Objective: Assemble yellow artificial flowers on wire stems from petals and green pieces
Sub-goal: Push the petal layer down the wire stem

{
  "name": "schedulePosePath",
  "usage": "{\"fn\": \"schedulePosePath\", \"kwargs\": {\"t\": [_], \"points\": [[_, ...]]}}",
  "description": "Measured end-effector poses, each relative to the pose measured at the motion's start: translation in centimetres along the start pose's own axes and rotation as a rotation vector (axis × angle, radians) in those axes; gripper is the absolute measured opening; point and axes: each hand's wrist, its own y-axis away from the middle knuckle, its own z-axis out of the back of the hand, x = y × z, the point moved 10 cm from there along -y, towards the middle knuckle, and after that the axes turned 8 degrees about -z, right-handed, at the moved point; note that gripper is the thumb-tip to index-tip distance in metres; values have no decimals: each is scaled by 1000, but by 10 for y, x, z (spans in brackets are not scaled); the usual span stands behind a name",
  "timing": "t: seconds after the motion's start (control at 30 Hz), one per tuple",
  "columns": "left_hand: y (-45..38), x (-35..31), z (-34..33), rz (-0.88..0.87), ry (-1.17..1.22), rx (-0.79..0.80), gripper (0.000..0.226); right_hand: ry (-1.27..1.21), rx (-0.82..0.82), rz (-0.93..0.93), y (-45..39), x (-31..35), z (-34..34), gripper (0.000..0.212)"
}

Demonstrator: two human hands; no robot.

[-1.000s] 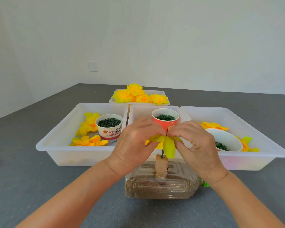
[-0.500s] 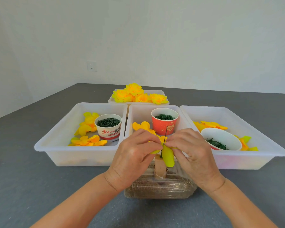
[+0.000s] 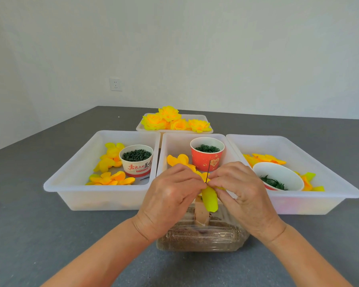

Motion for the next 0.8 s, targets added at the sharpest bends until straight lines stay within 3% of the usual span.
{"fn": "schedulePosePath", "kwargs": {"t": [0.2, 0.27, 0.4, 0.57, 0.67, 0.8], "points": [[1, -8, -4, -70, -19, 50, 9, 57, 60, 46, 6, 1, -8, 18], [3, -6, -4, -63, -12, 51, 13, 58, 56, 40, 7, 0, -8, 12], [9, -3, -6, -54, -13, 76, 12, -69, 78, -60, 9, -11, -8, 12], [18, 12, 0, 136, 139, 49, 24, -281, 191, -279, 13, -28, -13, 37], [17, 24, 13, 270, 224, -63, 25, -363, 154, -394, 11, -36, -8, 35], [13, 41, 17, 452, 237, -144, 8, -470, 147, -524, 5, -41, -13, 16]]}}
